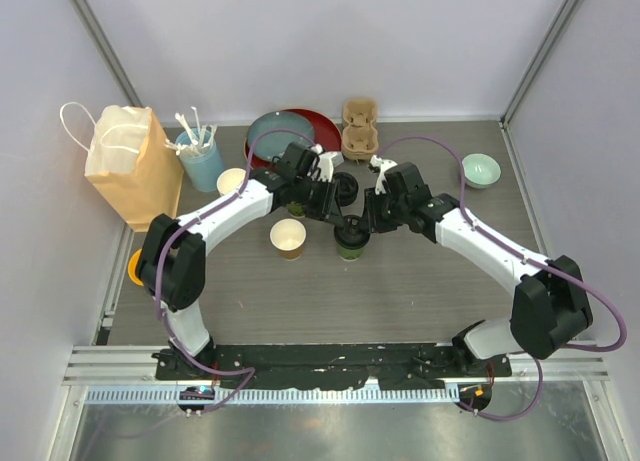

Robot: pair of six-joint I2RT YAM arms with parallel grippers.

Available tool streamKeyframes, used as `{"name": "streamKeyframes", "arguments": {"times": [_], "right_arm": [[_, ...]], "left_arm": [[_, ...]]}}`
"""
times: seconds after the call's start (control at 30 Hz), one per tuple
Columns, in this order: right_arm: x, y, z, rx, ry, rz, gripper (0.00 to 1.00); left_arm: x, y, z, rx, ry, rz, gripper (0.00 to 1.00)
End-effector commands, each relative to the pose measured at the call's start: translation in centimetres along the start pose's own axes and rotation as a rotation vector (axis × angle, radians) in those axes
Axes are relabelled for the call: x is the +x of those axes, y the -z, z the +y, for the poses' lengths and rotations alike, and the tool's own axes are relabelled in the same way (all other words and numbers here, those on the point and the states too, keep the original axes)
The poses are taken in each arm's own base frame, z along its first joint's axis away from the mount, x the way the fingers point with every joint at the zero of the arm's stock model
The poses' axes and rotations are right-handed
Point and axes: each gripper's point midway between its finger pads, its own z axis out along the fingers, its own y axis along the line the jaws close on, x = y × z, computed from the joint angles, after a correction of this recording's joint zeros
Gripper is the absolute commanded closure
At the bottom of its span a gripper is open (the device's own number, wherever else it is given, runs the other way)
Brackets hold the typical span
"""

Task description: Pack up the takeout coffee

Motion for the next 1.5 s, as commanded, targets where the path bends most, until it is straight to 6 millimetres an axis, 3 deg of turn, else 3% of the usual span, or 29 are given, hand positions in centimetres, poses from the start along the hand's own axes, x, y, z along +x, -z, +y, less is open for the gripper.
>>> {"name": "streamKeyframes", "arguments": {"times": [0.0,0.27,0.43,0.87,1.07,1.2,1.3,1.33,1.47], "right_arm": [[0.7,-0.4,0.3,-0.017,-0.013,0.002,0.72],[2.9,-0.5,-0.6,0.005,-0.045,0.017,0.76],[5.3,-0.9,-1.4,0.018,-0.065,0.043,0.79],[10.4,-2.2,-2.6,0.028,-0.120,0.142,0.83],[10.9,-2.2,-2.9,0.034,-0.134,0.136,0.84],[11.9,-2.1,-3.2,0.043,-0.137,0.155,0.84],[11.4,-2.1,-2.9,0.030,-0.132,0.144,0.84],[11.1,-1.9,-2.7,0.023,-0.128,0.138,0.84],[8.3,-1.2,-1.2,-0.007,-0.084,0.094,0.82]], "left_arm": [[2.8,-1.7,0.6,0.012,0.042,0.080,0.76],[6.1,-2.2,2.5,-0.029,0.054,0.159,0.75],[8.5,-3.1,3.7,-0.038,0.093,0.222,0.75],[12.1,-4.4,5.7,-0.062,0.144,0.320,0.74],[13.1,-5.0,6.7,-0.094,0.146,0.343,0.74],[14.9,-5.1,7.7,-0.113,0.144,0.379,0.75],[13.4,-4.9,7.3,-0.102,0.100,0.349,0.75],[10.9,-4.4,6.1,-0.081,0.060,0.292,0.75],[5.0,-3.0,2.8,-0.017,-0.048,0.160,0.73]]}}
